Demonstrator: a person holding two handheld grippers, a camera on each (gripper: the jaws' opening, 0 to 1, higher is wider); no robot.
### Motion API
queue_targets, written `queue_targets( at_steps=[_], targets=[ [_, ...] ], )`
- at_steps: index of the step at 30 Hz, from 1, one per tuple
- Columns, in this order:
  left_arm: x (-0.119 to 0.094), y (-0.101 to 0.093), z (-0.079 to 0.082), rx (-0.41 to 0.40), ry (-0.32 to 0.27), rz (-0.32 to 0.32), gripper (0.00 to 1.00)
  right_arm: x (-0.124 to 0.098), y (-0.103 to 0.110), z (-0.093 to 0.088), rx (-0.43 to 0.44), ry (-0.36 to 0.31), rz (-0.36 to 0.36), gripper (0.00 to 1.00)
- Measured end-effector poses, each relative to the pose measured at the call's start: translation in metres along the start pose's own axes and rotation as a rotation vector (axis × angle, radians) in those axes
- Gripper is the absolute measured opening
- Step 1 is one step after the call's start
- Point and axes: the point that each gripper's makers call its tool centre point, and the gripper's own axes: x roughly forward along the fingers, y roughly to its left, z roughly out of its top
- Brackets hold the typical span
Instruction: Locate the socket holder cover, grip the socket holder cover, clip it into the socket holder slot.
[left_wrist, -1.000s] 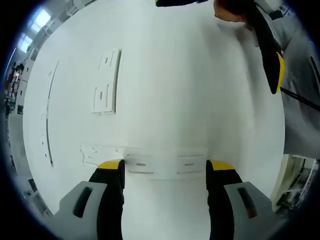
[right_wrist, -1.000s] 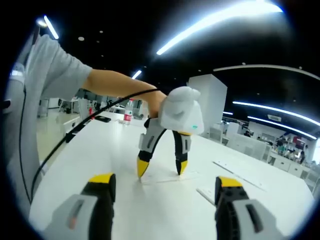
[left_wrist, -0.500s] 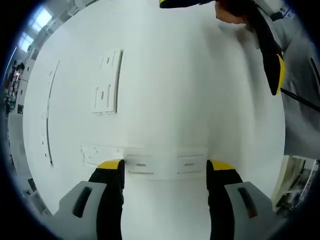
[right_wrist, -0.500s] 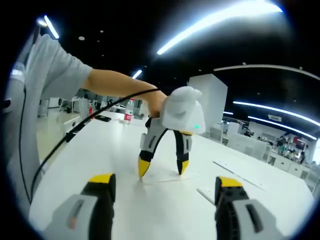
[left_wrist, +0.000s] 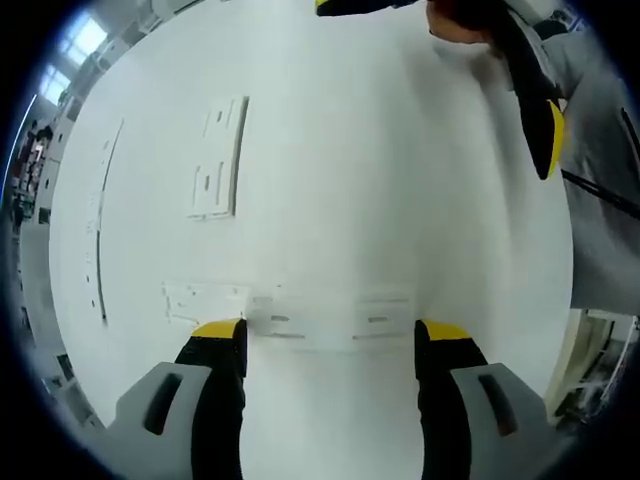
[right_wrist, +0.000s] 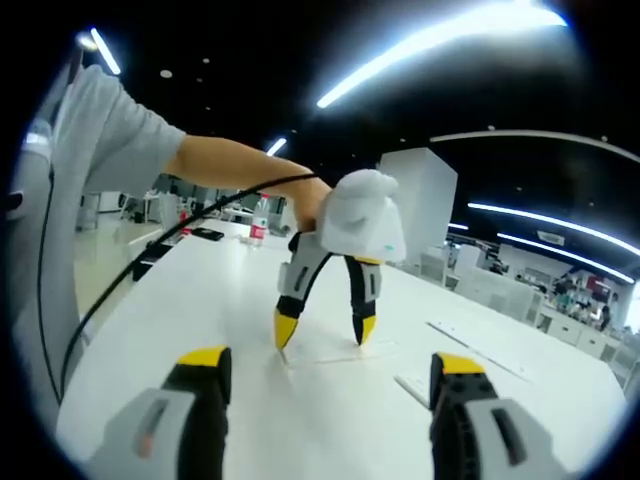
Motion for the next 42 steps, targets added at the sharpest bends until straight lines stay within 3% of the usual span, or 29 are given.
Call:
queue_targets(
  at_steps=[11,23,27,32,33,34,37,38,42],
  targets=[
    [-0.008,-0.002,0.007,0.018,-0.053,0.025,0.78,0.000,0.000,-0.001,0.010,-0.002,0.003,0.83],
    [-0.041,0.003,0.033,0.046,-0.256,0.173,0.80,0.001,0.000,0.000,0.018,-0.007,0.004,0.83],
    [-0.064,0.006,0.059,0.027,-0.460,0.279,0.81,0.000,0.001,0.001,0.022,-0.012,0.005,0.83],
    [-0.074,-0.007,0.071,0.019,-0.569,0.290,0.86,0.001,0.003,0.002,0.022,-0.015,0.013,0.83],
    [-0.077,-0.007,0.075,0.017,-0.608,0.319,0.85,0.001,0.003,0.002,0.023,-0.015,0.013,0.83],
    [-0.076,-0.010,0.074,0.020,-0.604,0.313,0.84,0.001,0.003,0.001,0.024,-0.014,0.015,0.83],
    [-0.081,-0.016,0.083,0.013,-0.676,0.322,0.85,0.001,0.003,0.001,0.022,-0.013,0.014,0.83],
    [-0.087,-0.016,0.090,0.002,-0.730,0.339,0.85,0.001,0.003,0.002,0.023,-0.015,0.014,0.83],
    [-0.102,-0.020,0.104,-0.029,-0.853,0.347,0.85,0.000,0.002,0.002,0.025,-0.017,0.011,0.84]
  ],
)
